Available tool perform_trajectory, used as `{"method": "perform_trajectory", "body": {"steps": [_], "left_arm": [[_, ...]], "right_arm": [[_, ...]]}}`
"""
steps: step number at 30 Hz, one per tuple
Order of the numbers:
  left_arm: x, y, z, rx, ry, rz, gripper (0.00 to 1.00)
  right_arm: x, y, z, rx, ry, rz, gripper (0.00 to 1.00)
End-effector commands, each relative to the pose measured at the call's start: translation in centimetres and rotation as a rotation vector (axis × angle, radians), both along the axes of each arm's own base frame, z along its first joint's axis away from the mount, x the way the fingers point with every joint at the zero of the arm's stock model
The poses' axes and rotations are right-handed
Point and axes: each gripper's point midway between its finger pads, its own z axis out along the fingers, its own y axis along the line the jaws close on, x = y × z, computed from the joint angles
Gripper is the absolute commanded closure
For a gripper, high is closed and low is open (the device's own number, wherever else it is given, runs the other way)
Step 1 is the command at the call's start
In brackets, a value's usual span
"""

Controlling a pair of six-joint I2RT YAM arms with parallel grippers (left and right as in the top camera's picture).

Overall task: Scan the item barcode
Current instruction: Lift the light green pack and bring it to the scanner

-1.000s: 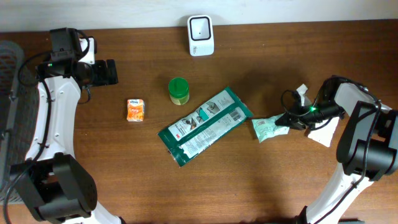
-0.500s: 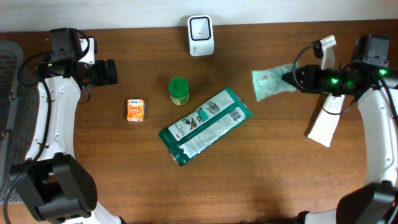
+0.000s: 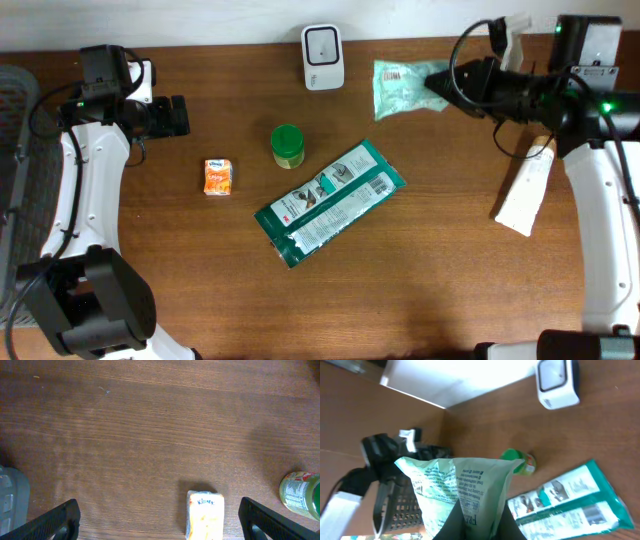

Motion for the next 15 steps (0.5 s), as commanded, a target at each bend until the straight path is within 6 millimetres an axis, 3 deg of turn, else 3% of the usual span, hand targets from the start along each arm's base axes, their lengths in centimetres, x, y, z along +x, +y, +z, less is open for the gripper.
{"method": "perform_trajectory", "body": {"steps": [1,8,15], "left_arm": [[0.4,0.2,0.4,0.007,-0.012,-0.001,0.01],[0.4,0.2,0.4,0.007,-0.012,-0.001,0.01],[0.4,0.2,0.4,0.007,-0.012,-0.002,0.01]], "right_arm": [[-1.0,1.6,3.3,0.031,-0.06,0.033,0.96],[2.7,3.2,-0.2,-0.197,-0.086,-0.098,0.96],[9.5,5.8,-4.0,-0.413,-0.166,-0.118,0.96]]}}
